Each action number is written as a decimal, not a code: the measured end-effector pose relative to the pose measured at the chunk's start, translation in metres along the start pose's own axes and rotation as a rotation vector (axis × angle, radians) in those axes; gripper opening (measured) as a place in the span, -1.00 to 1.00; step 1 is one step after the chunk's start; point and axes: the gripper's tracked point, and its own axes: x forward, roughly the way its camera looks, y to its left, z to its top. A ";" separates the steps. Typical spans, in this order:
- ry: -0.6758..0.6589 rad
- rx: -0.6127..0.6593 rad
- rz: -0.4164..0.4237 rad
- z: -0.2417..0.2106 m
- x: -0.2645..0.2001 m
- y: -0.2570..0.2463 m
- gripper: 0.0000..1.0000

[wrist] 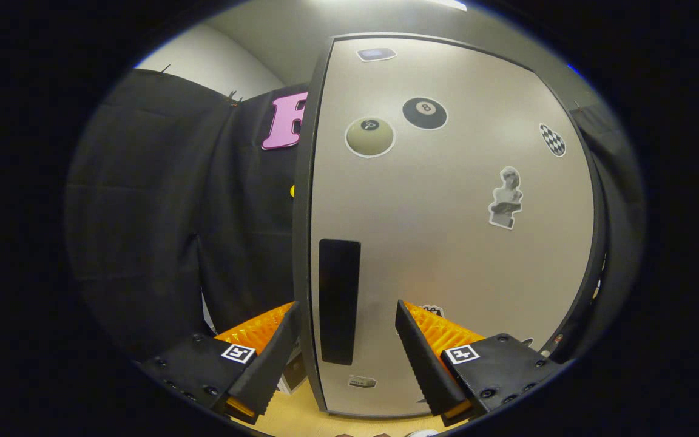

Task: Open the shoe cabinet door, grab the shoes and put them into the shoe cabinet, then close the shoe cabinet door.

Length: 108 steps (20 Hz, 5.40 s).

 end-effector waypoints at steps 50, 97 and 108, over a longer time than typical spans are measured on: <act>0.039 0.006 0.062 -0.030 -0.191 -0.047 -0.82; 0.060 -0.006 -0.207 -0.052 -0.374 -0.305 -0.43; 0.005 0.074 -0.228 -0.033 -0.440 -0.238 0.98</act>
